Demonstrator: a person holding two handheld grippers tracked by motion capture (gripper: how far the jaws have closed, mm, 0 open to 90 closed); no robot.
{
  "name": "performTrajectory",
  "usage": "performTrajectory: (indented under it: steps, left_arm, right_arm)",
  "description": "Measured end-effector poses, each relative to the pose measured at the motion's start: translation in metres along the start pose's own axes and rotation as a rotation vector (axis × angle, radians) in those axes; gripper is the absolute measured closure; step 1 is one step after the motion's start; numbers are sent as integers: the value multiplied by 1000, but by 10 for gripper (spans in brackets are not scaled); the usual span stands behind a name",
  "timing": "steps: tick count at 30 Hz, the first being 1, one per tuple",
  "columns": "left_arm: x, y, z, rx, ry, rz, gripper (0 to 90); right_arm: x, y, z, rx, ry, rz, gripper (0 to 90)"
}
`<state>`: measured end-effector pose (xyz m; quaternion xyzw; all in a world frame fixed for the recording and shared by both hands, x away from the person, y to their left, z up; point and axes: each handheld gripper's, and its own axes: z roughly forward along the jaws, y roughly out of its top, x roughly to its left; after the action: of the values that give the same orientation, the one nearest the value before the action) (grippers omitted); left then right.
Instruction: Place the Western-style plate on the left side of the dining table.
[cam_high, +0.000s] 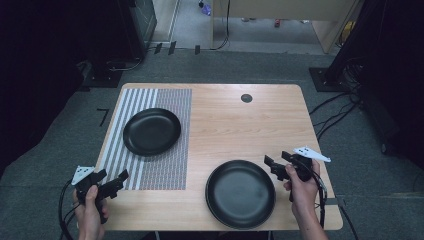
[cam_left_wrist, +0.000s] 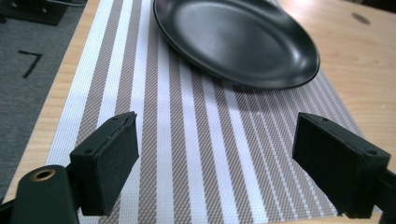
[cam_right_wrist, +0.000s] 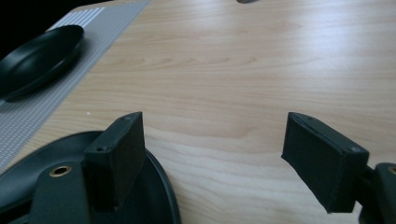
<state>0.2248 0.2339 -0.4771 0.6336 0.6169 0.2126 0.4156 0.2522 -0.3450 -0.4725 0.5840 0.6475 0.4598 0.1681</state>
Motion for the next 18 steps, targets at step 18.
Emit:
performTrajectory:
  steps: [18]
  left_arm:
    - [18, -20, 2, 15, 112, 107, 142]
  right_arm:
    - [-50, -40, -30, 13, -118, 56, 211]
